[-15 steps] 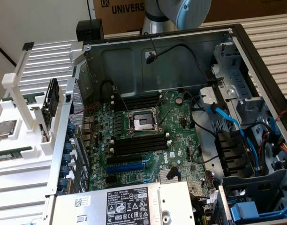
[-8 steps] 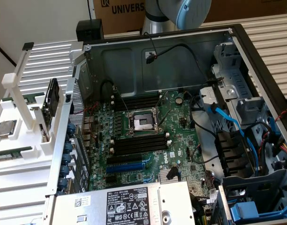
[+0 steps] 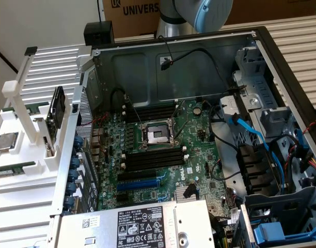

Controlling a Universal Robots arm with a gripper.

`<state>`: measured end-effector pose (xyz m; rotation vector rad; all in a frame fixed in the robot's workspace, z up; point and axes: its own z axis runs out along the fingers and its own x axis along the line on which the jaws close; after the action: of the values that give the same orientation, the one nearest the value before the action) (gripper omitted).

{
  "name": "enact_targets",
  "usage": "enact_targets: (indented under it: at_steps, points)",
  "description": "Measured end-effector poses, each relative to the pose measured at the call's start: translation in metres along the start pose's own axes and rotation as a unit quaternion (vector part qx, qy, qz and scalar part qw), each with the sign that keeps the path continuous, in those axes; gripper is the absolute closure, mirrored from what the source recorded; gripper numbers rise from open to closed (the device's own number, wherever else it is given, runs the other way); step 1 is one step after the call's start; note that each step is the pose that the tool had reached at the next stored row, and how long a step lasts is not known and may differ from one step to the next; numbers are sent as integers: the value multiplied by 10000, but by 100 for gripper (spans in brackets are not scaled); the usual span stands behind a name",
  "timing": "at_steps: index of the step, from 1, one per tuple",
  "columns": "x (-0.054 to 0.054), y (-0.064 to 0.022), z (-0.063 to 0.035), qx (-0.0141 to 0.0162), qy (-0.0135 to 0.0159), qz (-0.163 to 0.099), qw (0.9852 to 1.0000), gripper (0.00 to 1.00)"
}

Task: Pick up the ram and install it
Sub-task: 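Pick up the ram and move it above insertion slot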

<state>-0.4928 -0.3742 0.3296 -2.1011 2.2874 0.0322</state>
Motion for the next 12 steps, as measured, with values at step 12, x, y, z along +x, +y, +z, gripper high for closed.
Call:
enact_targets:
  at_steps: [12]
  points:
    - [72,-69,309,1,0,0,10000,89]
